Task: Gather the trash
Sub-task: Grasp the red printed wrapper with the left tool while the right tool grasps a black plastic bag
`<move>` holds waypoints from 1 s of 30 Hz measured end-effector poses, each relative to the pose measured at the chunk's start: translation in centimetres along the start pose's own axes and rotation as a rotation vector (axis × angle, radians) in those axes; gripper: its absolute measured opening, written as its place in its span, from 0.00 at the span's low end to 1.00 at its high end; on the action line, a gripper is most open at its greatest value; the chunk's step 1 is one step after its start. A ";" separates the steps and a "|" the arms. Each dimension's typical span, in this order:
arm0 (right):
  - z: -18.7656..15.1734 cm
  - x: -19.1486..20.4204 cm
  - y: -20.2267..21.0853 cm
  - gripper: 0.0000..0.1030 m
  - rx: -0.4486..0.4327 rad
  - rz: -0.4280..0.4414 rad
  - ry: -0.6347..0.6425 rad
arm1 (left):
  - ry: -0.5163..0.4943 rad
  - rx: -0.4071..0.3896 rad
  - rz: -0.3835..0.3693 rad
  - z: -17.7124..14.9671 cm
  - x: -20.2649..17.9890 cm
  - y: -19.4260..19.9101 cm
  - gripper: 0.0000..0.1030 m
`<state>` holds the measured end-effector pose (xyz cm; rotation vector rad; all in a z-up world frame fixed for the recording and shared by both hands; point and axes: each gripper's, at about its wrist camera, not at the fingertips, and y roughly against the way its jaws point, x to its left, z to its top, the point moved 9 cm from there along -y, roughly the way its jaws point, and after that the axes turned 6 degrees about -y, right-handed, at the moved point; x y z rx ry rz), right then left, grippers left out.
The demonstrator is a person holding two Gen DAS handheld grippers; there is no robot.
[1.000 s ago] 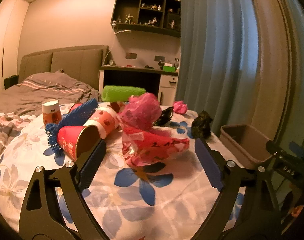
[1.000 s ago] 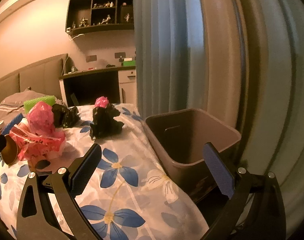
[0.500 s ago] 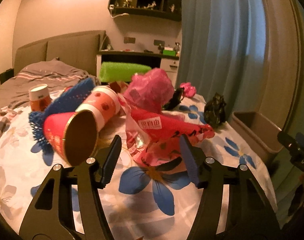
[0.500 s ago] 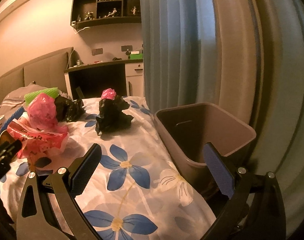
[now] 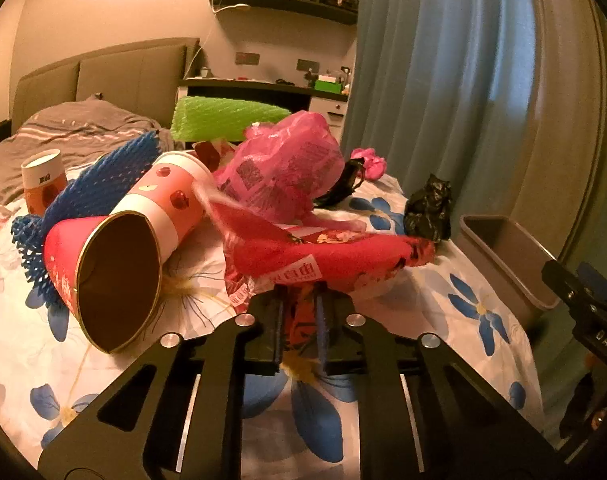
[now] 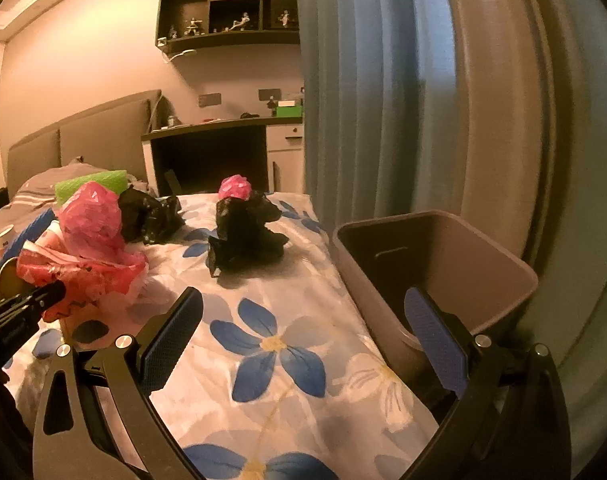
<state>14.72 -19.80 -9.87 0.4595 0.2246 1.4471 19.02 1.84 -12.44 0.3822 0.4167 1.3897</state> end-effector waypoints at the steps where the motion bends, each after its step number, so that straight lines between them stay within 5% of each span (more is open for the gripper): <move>1: 0.0 0.0 -0.1 0.94 0.000 0.002 0.000 | 0.001 -0.004 0.001 0.0 0.0 0.1 0.07; 6: 0.9 0.9 -2.1 0.86 0.003 0.071 -0.013 | -0.004 -0.051 0.000 0.5 -0.4 1.7 0.06; 8: 1.2 1.1 -3.0 0.71 0.009 0.080 -0.016 | 0.004 -0.066 -0.007 0.6 -0.7 2.4 0.06; 20: 2.9 5.5 -9.9 0.52 0.072 0.152 0.027 | 0.058 -0.111 0.037 2.2 0.6 4.2 0.05; 26: 2.9 6.3 -12.1 0.07 0.132 0.163 0.039 | 0.068 -0.111 0.048 2.6 0.7 4.0 0.05; 30: 3.1 6.1 -11.4 0.02 0.104 0.165 0.060 | 0.066 -0.111 0.047 2.6 0.7 4.1 0.06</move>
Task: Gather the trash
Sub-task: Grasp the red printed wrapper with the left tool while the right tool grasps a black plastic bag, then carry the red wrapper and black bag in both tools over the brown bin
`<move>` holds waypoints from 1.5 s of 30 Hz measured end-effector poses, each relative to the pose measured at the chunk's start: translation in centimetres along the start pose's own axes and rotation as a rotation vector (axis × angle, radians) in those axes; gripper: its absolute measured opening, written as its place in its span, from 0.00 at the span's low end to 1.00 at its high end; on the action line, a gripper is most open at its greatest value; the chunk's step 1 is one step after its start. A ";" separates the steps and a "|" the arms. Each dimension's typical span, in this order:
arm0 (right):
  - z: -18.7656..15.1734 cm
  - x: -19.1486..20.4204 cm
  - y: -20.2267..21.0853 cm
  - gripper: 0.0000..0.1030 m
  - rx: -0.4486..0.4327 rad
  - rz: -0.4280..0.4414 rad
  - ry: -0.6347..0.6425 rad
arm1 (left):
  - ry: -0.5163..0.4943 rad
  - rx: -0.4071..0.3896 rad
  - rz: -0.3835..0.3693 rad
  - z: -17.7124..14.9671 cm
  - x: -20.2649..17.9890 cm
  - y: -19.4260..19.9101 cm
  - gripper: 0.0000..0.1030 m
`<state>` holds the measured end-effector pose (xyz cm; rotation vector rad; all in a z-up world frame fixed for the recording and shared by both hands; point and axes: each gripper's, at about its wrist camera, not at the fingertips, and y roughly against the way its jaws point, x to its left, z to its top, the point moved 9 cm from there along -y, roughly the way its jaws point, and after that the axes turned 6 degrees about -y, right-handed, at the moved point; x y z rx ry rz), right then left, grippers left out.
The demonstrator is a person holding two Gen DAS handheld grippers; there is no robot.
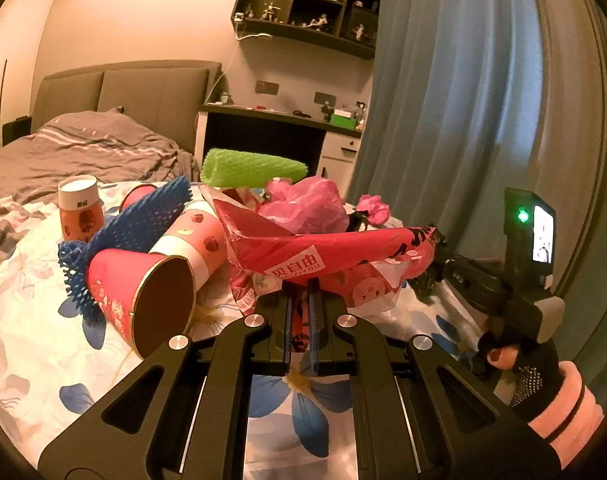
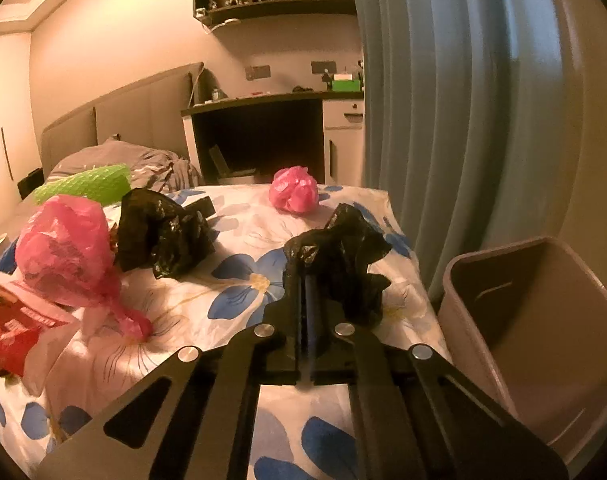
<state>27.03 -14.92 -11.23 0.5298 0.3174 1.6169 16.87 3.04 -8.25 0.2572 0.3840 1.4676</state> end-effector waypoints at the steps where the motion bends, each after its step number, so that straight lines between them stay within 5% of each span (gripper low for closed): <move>1: 0.0 -0.1 0.5 0.02 -0.010 -0.002 0.005 | -0.002 -0.001 -0.001 0.0 -0.1 0.0 0.06; 13: 0.4 -2.2 7.7 0.01 -0.121 0.024 -0.011 | -0.043 -0.042 -0.039 1.1 -3.3 2.1 0.06; 24: 2.0 -6.2 13.5 0.01 -0.221 -0.009 -0.022 | -0.133 -0.071 -0.149 3.6 -9.8 0.9 0.06; 37: 4.1 -14.1 15.6 0.01 -0.302 -0.164 -0.072 | -0.211 -0.088 -0.325 6.7 -20.3 -3.7 0.06; 45: 4.4 -17.1 15.4 0.01 -0.318 -0.191 -0.093 | -0.244 -0.053 -0.381 5.5 -25.1 -6.8 0.06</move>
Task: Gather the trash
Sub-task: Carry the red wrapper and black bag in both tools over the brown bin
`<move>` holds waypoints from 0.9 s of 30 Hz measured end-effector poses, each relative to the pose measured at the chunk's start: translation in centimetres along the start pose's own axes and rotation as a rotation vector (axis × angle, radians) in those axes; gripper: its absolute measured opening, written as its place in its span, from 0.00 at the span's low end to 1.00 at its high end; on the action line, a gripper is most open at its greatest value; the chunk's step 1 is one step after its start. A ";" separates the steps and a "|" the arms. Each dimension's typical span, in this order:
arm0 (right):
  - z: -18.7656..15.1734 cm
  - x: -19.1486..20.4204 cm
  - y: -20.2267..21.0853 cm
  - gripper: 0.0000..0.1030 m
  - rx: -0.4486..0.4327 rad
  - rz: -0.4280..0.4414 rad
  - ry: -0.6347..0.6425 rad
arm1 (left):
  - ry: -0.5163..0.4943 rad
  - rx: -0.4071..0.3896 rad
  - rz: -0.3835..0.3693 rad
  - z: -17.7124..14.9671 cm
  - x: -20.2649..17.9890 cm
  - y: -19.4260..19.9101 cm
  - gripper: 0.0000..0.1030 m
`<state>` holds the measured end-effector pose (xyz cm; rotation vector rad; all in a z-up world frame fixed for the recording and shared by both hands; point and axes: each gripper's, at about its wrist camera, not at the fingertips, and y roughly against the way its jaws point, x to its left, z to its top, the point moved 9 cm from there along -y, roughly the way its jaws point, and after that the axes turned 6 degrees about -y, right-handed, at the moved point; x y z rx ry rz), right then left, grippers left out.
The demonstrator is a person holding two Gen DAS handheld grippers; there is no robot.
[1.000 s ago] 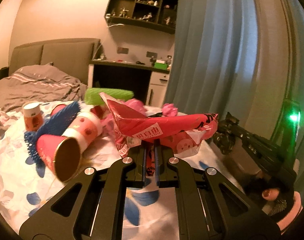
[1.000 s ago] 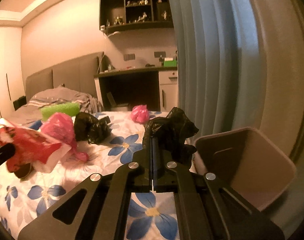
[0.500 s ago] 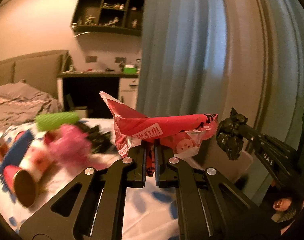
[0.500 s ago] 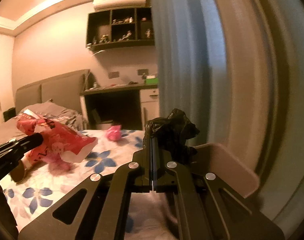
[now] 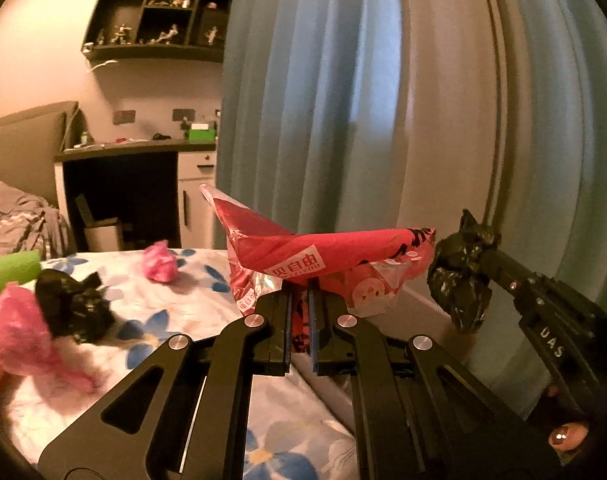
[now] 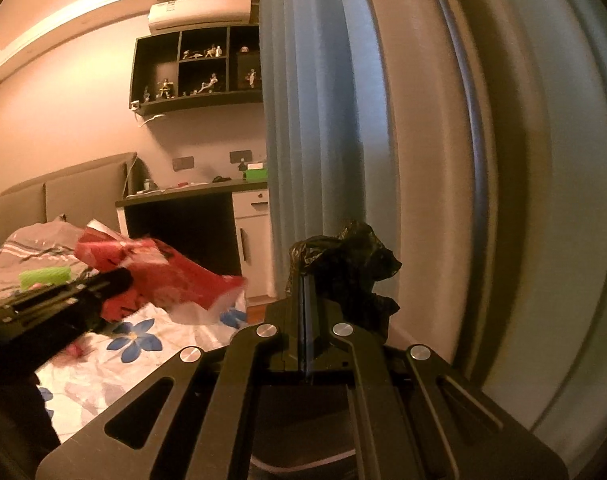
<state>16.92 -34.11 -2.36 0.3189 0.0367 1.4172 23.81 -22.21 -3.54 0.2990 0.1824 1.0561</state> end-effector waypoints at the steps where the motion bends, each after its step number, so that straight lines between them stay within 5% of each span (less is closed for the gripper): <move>1: 0.0 -0.2 -0.1 0.01 -0.001 -0.001 -0.001 | 0.001 0.005 -0.006 -0.2 -0.1 -0.2 0.06; 27: 0.3 -2.9 -3.1 0.01 0.031 -0.040 -0.017 | 0.001 0.075 -0.097 -1.1 -4.0 -6.8 0.07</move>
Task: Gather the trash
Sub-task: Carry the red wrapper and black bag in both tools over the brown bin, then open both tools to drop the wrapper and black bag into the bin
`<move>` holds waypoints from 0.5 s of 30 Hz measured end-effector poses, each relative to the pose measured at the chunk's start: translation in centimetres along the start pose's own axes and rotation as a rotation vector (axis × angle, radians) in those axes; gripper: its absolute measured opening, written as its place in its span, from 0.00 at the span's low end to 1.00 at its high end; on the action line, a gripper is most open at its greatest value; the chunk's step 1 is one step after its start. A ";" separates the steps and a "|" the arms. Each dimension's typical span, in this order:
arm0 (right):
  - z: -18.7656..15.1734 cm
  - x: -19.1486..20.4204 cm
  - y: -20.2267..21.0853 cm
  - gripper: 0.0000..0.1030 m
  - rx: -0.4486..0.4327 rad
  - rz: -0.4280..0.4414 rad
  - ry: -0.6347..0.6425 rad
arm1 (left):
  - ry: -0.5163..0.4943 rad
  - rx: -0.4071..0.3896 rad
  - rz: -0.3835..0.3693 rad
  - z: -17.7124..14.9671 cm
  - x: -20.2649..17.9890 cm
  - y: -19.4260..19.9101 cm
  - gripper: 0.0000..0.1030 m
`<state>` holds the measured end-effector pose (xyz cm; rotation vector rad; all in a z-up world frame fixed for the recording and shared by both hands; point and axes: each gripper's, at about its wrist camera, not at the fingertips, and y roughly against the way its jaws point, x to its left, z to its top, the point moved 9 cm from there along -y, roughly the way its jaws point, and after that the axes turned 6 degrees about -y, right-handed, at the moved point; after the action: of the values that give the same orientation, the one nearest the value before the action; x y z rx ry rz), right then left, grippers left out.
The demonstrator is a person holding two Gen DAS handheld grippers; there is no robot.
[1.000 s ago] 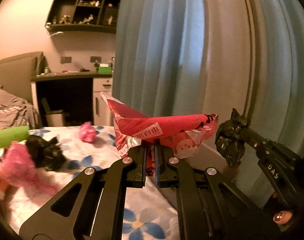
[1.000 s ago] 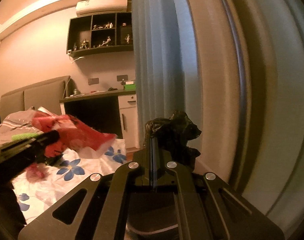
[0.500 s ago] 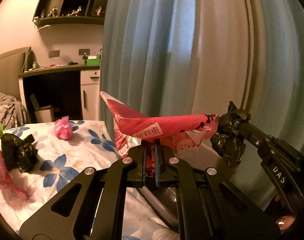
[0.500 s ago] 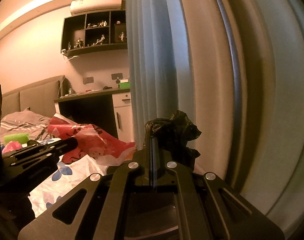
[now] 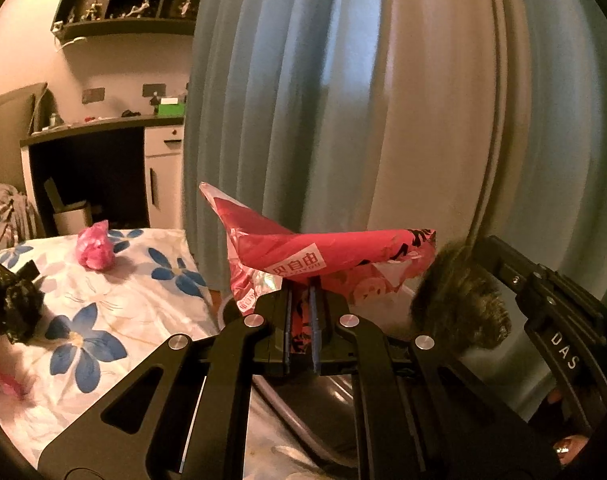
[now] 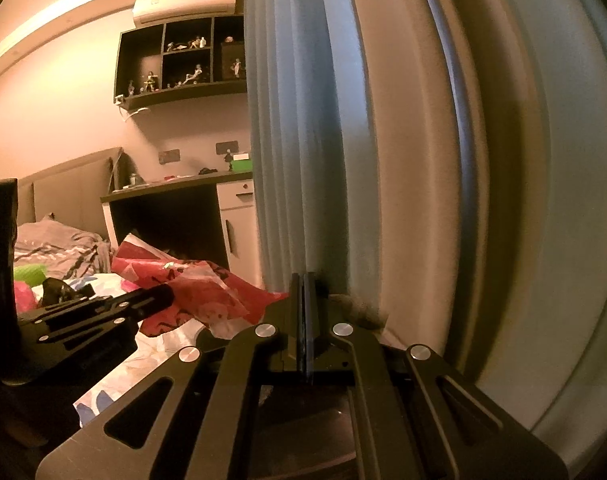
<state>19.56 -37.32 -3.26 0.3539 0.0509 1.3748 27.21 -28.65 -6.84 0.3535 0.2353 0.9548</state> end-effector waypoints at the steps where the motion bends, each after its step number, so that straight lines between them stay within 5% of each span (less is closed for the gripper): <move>1: 0.0 0.0 -0.1 0.01 0.001 0.000 -0.003 | 0.000 0.003 -0.007 -0.1 -0.1 -0.2 0.07; 4: 0.1 -0.1 -0.1 0.01 -0.003 -0.007 -0.008 | -0.001 0.011 -0.041 -0.3 -0.5 -0.6 0.15; 6: 0.1 -0.4 0.0 0.02 -0.006 -0.011 -0.019 | -0.002 0.009 -0.042 -0.4 -0.6 -0.7 0.33; 8: 0.1 -0.7 0.2 0.11 -0.009 -0.017 -0.032 | -0.001 0.004 -0.052 -0.6 -0.6 -0.6 0.64; 11: 0.2 -1.2 0.6 0.34 -0.021 -0.027 -0.047 | 0.015 -0.006 -0.036 -0.8 -0.1 -0.3 0.74; 15: 0.1 -1.3 1.3 0.40 -0.036 -0.033 -0.053 | 0.039 -0.004 -0.012 -1.4 0.9 0.8 0.80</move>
<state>18.11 -38.36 -3.04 0.3580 -0.0120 1.3313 26.68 -27.25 -7.83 0.3291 0.2708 0.9505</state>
